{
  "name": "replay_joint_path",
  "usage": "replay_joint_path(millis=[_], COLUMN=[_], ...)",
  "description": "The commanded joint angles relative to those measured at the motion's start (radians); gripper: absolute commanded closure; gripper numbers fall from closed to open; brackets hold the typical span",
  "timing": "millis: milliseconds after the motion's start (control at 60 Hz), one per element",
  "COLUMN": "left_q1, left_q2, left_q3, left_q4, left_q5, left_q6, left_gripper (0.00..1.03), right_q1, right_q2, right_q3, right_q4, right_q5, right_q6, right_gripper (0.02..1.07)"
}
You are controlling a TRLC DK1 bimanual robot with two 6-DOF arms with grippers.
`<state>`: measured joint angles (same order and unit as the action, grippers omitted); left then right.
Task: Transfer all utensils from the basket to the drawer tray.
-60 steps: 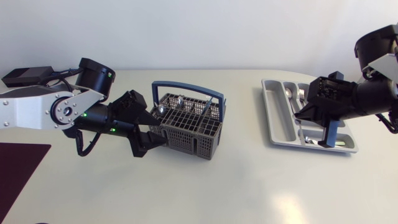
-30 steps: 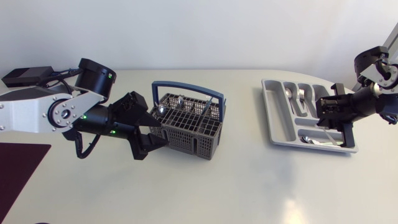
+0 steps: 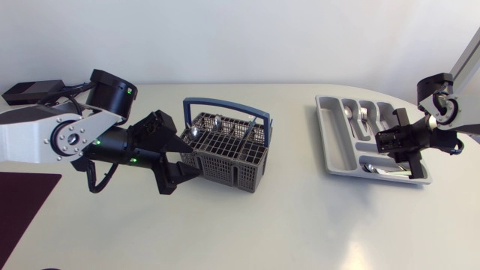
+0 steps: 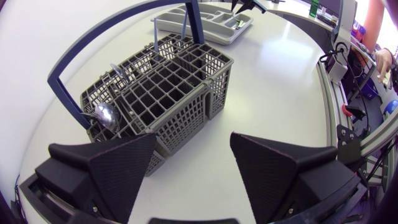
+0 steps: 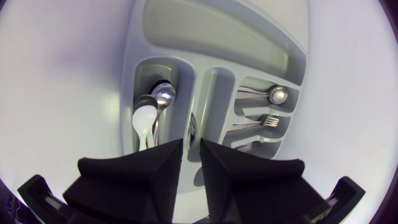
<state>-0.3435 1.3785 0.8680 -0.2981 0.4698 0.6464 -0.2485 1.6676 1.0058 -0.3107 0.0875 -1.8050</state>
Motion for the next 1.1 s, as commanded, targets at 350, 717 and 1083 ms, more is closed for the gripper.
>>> replay_joint_path(millis=[350, 717, 1083], left_q1=[0.101, 0.129, 0.285], left_q2=[-0.025, 0.033, 0.208], left_q3=[0.000, 0.026, 0.126], left_q4=[-0.003, 0.088, 0.140], left_q5=[0.000, -0.003, -0.010], left_q6=[-0.019, -0.090, -0.097], left_gripper=[0.20, 0.20, 0.20], right_q1=[0.101, 0.472, 0.690], right_q2=[-0.180, -0.292, -0.220], right_q3=[-0.061, -0.139, -0.154], right_q4=[-0.036, -0.067, 0.058], right_q5=[-0.051, -0.054, -0.029], right_q6=[0.164, 0.699, 0.975], right_gripper=[0.24, 0.24, 0.26])
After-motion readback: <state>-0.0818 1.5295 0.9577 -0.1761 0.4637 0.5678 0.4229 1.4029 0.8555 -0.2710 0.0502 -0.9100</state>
